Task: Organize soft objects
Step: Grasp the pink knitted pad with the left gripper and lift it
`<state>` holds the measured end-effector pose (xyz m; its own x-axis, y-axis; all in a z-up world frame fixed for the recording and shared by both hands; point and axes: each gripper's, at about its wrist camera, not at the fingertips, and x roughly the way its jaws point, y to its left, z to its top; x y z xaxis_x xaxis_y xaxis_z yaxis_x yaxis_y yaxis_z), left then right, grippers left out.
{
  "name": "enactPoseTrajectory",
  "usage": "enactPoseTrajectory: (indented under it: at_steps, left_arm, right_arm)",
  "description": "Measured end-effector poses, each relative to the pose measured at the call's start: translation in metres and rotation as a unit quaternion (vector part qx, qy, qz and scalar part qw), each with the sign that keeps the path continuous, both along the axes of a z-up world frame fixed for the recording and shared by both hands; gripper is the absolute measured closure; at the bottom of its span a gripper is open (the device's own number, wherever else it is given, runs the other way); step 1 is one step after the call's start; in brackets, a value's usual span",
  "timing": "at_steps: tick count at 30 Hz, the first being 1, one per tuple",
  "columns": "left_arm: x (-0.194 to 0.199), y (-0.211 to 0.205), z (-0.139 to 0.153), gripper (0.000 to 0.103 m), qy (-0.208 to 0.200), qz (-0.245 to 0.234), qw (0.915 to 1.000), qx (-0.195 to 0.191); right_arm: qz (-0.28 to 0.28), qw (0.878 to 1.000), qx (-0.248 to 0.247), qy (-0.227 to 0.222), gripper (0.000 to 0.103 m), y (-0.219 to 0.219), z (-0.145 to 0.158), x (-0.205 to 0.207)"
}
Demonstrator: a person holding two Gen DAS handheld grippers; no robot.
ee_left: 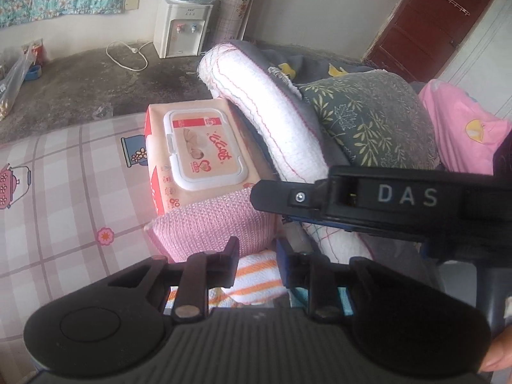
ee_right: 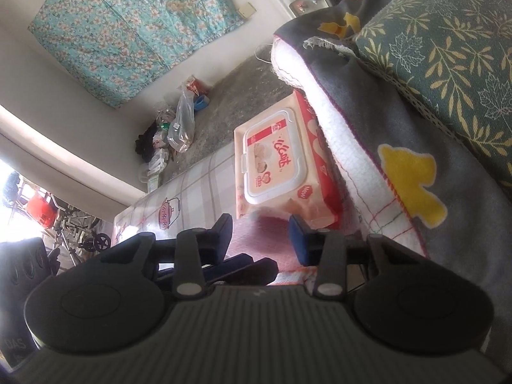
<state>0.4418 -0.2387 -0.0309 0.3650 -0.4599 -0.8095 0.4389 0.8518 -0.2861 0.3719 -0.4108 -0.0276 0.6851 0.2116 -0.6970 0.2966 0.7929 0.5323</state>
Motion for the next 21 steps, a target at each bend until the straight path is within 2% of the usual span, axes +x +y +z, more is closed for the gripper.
enactPoseTrajectory:
  at_steps: [3, 7, 11, 13, 15, 18, 21]
  left_arm:
    - [-0.009, 0.007, 0.007, 0.074, -0.015, 0.005, 0.9998, 0.008]
    - [-0.005, 0.029, -0.003, 0.068, -0.005, 0.031, 0.9993, 0.02]
    - [0.012, 0.043, -0.021, 0.042, 0.012, 0.055, 0.9979, 0.031]
    - [0.023, 0.046, -0.03, 0.042, 0.023, 0.068, 0.9971, 0.028]
    - [0.032, 0.048, -0.038, 0.04, 0.036, 0.073, 0.9966, 0.014]
    - [0.041, 0.047, -0.048, 0.04, 0.051, 0.077, 0.9957, 0.0]
    - [0.044, 0.043, -0.054, 0.04, 0.055, 0.071, 0.996, -0.004]
  right_arm:
    - [-0.009, 1.0, -0.026, -0.009, 0.063, 0.006, 0.013, -0.007]
    - [-0.037, 0.999, -0.022, -0.005, 0.062, -0.01, 0.012, -0.018]
    - [-0.022, 1.0, -0.009, 0.015, 0.056, -0.014, -0.008, -0.016]
    - [-0.011, 1.0, -0.014, 0.021, 0.051, -0.011, -0.017, -0.009]
    - [-0.003, 1.0, -0.016, 0.025, 0.04, -0.008, -0.024, -0.002]
    - [0.001, 0.999, -0.023, 0.025, 0.03, -0.007, -0.034, 0.011]
    - [0.006, 0.999, -0.02, 0.028, 0.029, -0.007, -0.043, 0.02]
